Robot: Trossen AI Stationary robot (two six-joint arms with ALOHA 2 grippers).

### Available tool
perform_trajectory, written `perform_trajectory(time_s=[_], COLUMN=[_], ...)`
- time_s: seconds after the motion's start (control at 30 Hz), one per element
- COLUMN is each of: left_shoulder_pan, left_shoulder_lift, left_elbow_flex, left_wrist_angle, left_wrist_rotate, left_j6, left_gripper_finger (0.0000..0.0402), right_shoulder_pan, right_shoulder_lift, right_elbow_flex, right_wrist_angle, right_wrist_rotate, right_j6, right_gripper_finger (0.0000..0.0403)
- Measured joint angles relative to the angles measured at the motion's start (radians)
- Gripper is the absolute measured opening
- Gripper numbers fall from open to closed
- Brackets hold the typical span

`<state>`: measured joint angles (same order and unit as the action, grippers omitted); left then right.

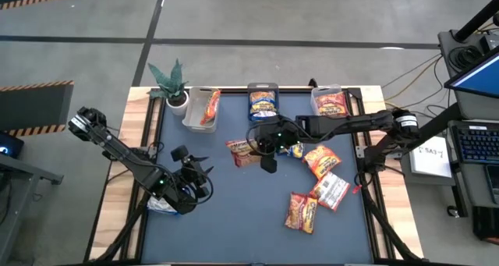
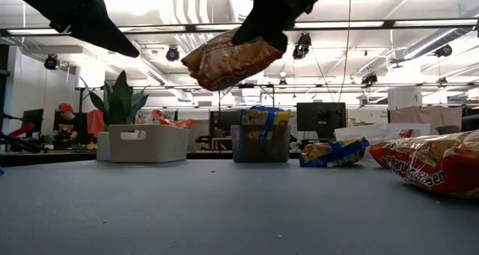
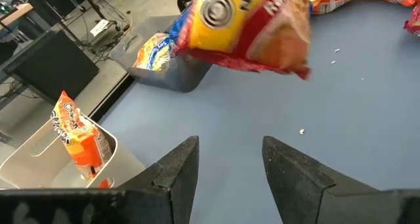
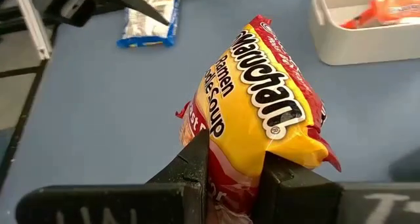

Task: Sort Maruchan noodles
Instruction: Put the red noodle pack into the transparent bin

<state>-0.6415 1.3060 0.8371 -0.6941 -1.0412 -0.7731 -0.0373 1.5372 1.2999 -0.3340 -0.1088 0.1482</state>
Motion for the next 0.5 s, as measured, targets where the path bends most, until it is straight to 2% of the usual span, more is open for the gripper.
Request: perform_trajectory(time_s=[0.23,0.5], left_shoulder_pan=[0.000,0.002], left_shoulder_lift=[0.000,0.000], left_elbow_flex=[0.000,0.000], left_wrist_angle=[0.003,0.002], left_wrist_rotate=[0.000,-0.020], left_j6=[0.001,0.004], left_gripper_finger=[0.0152,0.0152], right_shoulder_pan=[-0.006,-0.096], right_shoulder_lift=[-0.117,-0.237], right_elbow_flex=[0.035,0.094], right_wrist_angle=[-0.231,-0.622], right_wrist_rotate=[0.195,0.513], right_j6=[0.020,0.058], right_gripper_finger=[0.0054,0.0054])
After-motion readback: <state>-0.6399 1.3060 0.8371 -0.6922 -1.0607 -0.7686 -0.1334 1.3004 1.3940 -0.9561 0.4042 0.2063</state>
